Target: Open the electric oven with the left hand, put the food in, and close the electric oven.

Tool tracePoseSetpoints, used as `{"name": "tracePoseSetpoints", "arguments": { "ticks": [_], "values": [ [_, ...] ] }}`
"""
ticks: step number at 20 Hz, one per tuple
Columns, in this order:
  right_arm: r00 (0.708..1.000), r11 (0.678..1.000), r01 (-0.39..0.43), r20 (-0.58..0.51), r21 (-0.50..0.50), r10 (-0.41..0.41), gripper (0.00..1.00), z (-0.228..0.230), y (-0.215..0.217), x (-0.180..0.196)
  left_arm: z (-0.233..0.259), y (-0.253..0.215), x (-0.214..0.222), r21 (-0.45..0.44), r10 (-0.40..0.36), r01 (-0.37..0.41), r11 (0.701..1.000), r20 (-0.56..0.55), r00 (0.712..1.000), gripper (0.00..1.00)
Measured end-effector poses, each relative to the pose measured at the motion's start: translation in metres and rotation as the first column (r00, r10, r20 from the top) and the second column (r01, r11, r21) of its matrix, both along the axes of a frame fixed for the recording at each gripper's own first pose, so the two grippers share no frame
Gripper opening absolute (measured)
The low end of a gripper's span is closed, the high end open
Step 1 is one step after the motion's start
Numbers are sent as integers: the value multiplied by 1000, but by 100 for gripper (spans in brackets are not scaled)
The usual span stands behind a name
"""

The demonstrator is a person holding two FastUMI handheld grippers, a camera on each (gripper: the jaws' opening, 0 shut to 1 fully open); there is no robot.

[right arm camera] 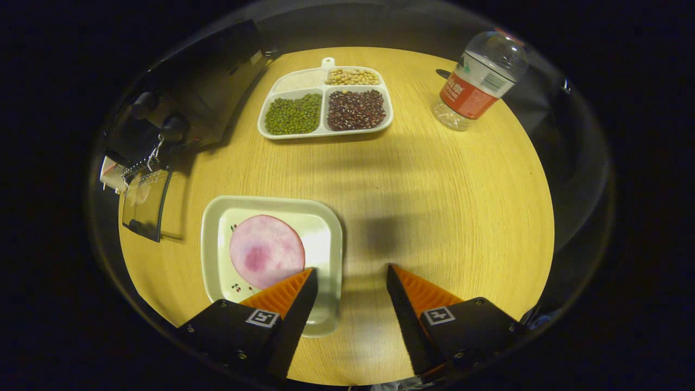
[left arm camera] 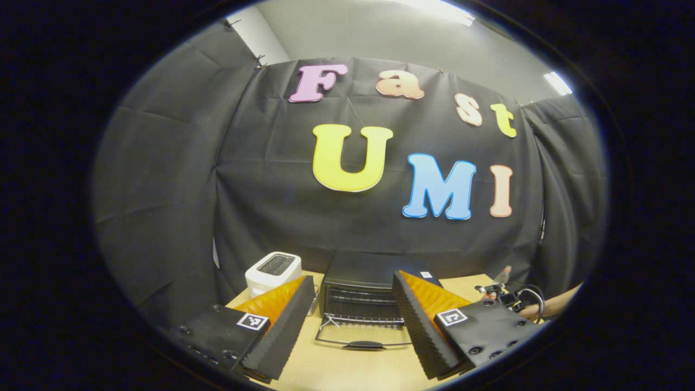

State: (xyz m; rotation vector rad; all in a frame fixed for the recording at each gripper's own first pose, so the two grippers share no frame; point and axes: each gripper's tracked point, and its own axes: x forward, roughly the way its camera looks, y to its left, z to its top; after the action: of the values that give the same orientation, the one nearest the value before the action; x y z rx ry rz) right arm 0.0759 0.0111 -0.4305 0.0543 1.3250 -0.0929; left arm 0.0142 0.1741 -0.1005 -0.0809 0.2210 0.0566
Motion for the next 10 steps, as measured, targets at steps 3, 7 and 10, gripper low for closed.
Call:
{"name": "tracePoseSetpoints", "arguments": {
  "ticks": [3,7,10],
  "values": [
    [997,996,-79,10,42,79,41,6,9,2,2,1,-2,-23,0,0,1000,1,1000,97],
    [996,988,-82,-11,134,84,0,-30,14,-3,7,-6,1,-19,-8,8,1000,8,1000,99],
    [999,969,-6,-46,246,18,0,-55,9,3,14,-10,-1,-12,-7,7,1000,11,1000,91]
  ]
}}
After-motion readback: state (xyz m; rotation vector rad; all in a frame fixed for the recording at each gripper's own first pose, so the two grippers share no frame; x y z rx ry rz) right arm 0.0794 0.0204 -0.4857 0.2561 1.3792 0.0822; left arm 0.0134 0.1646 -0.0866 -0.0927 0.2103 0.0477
